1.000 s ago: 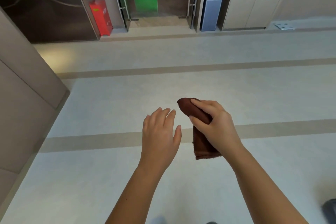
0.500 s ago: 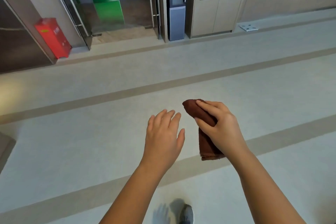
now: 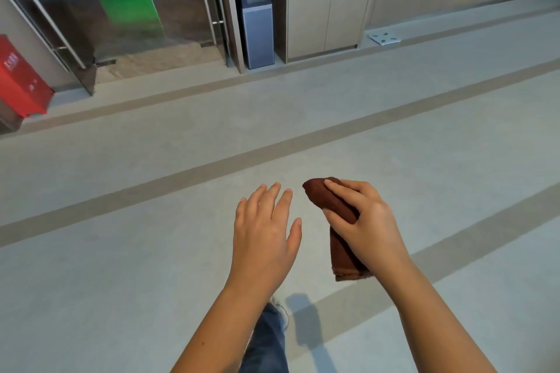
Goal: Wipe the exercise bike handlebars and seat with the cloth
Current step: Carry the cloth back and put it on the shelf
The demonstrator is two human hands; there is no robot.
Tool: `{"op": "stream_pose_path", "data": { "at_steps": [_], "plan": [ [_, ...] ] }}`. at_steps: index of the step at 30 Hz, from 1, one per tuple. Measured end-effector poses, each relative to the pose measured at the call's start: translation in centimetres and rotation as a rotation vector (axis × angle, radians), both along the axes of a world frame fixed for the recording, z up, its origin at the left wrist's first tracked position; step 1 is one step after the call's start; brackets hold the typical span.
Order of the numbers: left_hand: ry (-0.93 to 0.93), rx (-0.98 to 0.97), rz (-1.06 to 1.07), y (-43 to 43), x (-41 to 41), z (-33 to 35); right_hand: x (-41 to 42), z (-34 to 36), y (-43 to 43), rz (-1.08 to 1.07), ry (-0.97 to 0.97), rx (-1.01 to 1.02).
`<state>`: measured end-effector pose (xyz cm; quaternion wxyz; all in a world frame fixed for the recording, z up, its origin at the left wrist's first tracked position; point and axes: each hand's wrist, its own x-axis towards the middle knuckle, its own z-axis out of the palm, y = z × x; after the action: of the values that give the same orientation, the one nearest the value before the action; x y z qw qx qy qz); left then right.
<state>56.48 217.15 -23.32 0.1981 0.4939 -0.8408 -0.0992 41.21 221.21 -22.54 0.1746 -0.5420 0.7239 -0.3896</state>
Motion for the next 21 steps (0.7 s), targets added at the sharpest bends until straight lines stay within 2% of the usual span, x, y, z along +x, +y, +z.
{"op": "stream_pose_path", "data": {
  "at_steps": [8,12,21],
  "plan": [
    [0.114,-0.022,0.002,-20.4,-3.9,-0.1,-4.1,1.1,-20.5,0.011,0.037,0.028],
    [0.114,-0.113,-0.007,-29.6,-5.9,1.2,-6.0,2.5,-30.1,0.027,0.049,-0.018],
    [0.139,-0.152,-0.091,-45.0,-13.6,0.6,-13.5,1.1,-44.9,-0.052,0.000,-0.014]
  ]
}}
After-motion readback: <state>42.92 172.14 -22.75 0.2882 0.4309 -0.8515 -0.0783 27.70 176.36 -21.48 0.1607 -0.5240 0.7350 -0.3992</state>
